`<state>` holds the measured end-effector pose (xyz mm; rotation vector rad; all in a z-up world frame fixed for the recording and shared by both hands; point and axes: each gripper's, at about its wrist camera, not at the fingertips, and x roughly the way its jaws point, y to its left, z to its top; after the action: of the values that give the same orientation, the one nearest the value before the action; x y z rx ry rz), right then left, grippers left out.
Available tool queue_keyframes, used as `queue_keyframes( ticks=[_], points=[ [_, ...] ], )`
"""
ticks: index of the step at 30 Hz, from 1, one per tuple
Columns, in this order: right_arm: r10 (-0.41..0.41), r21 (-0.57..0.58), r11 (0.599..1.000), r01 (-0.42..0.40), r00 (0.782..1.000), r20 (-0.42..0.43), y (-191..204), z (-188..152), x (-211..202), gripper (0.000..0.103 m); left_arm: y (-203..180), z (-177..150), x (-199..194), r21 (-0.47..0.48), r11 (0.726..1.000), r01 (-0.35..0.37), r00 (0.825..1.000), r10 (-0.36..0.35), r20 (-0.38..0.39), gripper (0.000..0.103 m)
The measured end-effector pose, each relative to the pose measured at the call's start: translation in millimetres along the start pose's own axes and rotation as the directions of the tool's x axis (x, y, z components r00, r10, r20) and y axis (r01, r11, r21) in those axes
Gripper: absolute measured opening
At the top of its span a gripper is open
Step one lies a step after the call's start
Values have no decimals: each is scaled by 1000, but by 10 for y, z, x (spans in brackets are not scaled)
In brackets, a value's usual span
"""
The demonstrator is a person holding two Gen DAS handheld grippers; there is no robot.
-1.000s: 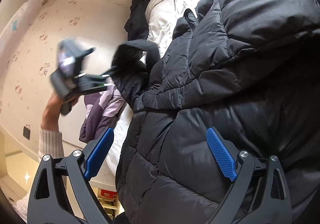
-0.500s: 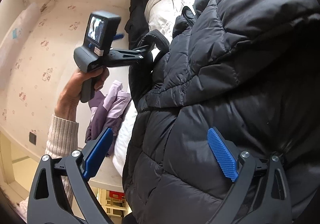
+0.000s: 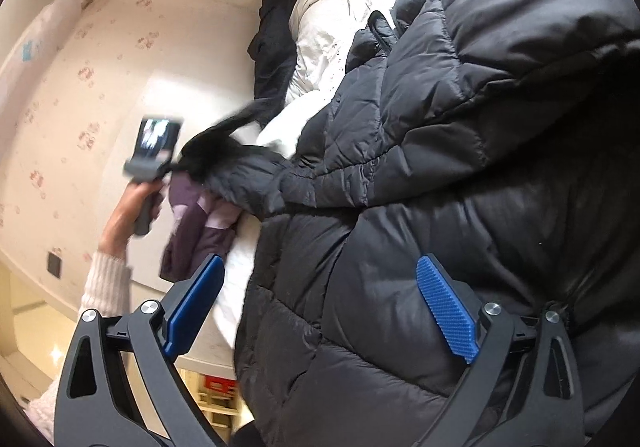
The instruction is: Fold large clothes
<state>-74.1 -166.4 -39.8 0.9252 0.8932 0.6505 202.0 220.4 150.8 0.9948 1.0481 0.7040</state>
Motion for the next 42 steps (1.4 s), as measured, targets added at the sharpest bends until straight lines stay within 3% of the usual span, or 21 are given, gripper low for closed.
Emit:
queue_keyframes(
  ticks=[2,4,8,11,14,15,18,20,21,23,25,27,29,31,34,35,38,40,41,42],
  points=[
    [-38,-38,999,38,999,1,73,-20,35,94,190,-389,176,-80,979,189,981,-192,-30,97],
    [-101,-114,988,103,995,18,255,-38,86,94,258,-597,243,-119,948,296,954,-301,-20,97],
    [-72,-188,980,62,996,-45,805,83,662,95,344,-761,271,-154,922,355,934,-356,25,97],
    [-122,-392,916,86,990,-68,1504,284,1473,95,497,-881,303,-186,903,387,922,-384,52,97],
    [-138,-453,887,86,987,-82,1948,593,2410,95,639,-973,277,-247,856,455,890,-449,82,97],
    [-153,-435,895,103,985,-81,2021,733,2745,95,680,-1007,288,-253,848,466,884,-460,89,97],
    [-47,-268,963,-5,981,-188,1994,1000,3497,95,818,-1020,234,-237,849,473,881,-457,121,97],
    [-56,-305,952,-11,976,-210,2110,947,3806,96,1008,-1020,51,-248,864,439,895,-395,209,97],
    [-19,-333,941,-64,971,-239,2180,841,3917,97,1077,-1029,-96,-256,874,413,900,-350,259,97],
    [45,-308,945,-110,976,-212,2136,731,3940,97,1075,-1086,-394,-193,897,397,868,-299,397,97],
    [101,-276,949,-152,977,-189,2005,688,3945,97,903,-1061,-716,-51,957,286,831,-221,510,97],
    [127,-260,951,-169,977,-173,1904,671,3961,97,544,-962,-923,128,977,173,794,-215,568,97],
    [130,-264,950,-168,979,-155,1906,667,3962,97,109,-913,-1017,295,956,8,795,-185,578,97],
    [115,-300,942,-151,984,-132,1963,643,3963,97,-199,-856,-1014,368,920,-137,792,-121,598,96],
    [117,-307,940,-147,987,-112,1958,585,3982,97,-548,-698,-858,473,841,-264,822,-61,567,96],
    [131,-276,948,-159,984,-117,1906,594,3995,97,-611,-651,-812,501,822,-271,831,-63,553,96],
    [162,-177,966,-189,974,-157,1748,681,4040,97,-740,-545,-774,556,799,-229,840,-126,527,96],
    [202,-116,968,-223,965,-164,1640,724,4052,97,-749,-525,-772,547,802,-240,843,-107,527,96],
    [240,-58,966,-252,956,-167,1541,746,4054,97,-720,-514,-756,521,817,-249,844,-80,529,96],
    [248,-35,966,-257,954,-171,1500,768,4054,97,-808,-352,-654,508,831,-227,857,-78,510,96]
  ],
)
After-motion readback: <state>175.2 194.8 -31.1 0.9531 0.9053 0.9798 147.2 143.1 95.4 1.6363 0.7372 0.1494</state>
